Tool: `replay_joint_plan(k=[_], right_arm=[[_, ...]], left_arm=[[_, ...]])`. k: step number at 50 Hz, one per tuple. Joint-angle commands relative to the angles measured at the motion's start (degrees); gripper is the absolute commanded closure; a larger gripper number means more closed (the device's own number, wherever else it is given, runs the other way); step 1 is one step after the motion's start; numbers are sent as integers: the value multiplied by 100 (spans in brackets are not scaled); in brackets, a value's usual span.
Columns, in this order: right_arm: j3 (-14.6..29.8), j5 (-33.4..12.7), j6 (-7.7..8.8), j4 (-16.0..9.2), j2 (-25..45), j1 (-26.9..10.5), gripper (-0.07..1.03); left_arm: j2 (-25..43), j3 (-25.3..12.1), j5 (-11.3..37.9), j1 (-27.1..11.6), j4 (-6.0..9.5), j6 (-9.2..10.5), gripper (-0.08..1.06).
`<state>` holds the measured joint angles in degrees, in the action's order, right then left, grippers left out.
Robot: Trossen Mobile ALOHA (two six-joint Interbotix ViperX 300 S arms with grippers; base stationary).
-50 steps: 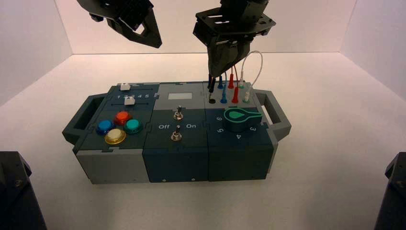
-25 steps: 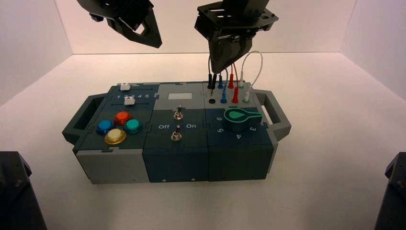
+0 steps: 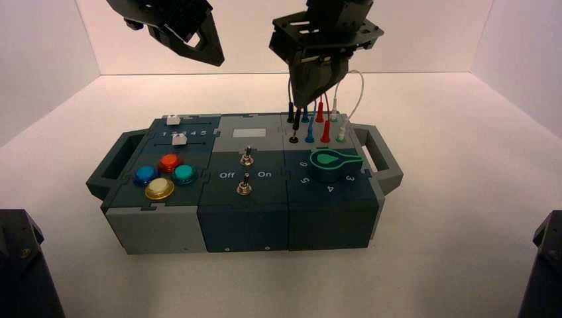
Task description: Insert the black wire.
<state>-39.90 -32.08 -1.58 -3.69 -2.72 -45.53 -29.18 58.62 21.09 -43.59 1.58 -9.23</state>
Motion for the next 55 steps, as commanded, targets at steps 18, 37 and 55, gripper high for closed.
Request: replay_joint_plan(k=[18, 37, 55], right_arm=[[70, 35, -35, 0, -26, -9, 98], [62, 35, -35, 0, 35, -44, 98], [18, -26, -35, -9, 35, -202, 98]], left_arm=[[-53, -176, -53, -18, 0, -35, 101], [-53, -176, -53, -18, 0, -44, 101], [-70, -176, -62, -18, 0, -44, 101]])
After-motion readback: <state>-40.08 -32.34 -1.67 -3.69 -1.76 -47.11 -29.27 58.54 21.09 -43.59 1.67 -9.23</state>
